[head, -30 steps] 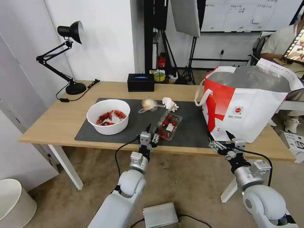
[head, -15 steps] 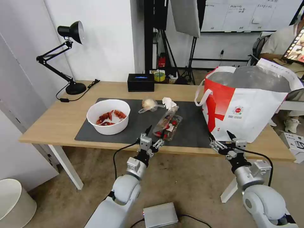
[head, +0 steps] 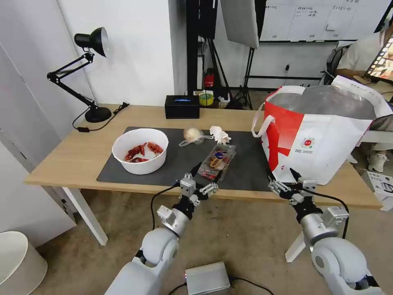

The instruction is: Pick up the trash from the table and place it into the takeout bag.

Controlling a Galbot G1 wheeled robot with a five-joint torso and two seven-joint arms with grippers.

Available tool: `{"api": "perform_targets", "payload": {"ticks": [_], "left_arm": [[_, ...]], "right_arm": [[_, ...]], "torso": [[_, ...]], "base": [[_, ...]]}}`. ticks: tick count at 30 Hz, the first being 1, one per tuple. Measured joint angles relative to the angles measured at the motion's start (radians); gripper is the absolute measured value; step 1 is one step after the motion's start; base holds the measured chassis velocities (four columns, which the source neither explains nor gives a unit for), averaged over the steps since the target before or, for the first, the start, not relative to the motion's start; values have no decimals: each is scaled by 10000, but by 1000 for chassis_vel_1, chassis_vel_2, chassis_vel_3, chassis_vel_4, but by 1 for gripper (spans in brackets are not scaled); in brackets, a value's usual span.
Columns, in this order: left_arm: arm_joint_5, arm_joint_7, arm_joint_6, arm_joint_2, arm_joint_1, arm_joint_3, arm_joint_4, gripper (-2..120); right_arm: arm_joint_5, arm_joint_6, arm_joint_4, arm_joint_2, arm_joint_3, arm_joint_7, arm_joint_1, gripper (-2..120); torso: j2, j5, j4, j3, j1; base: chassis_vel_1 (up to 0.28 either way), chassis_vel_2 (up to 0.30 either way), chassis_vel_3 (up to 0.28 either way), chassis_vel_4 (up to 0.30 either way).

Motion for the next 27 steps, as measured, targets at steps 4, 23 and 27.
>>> {"api": "perform_targets", "payload": {"ticks": [4, 23, 27], "left_arm": [[-137, -383, 303, 106, -613, 298, 427, 81], [743, -195, 441, 443, -1292, 679, 1275, 11], [861, -68, 465, 484, -1310, 708, 1335, 0]], "right_arm": [[1078, -242, -102, 39, -187, 212, 287, 86], [4728, -887, -710, 283, -1414, 1306, 1702, 80], [5423, -1012, -888, 353, -1625, 1575, 2018, 81]], "torso": [[0, -1, -4, 0, 0], [0, -1, -2, 1, 1], [0, -1, -1, 1, 1]], "base": [[0, 0, 0, 0], [0, 0, 0, 0], [0, 0, 0, 0]]}}
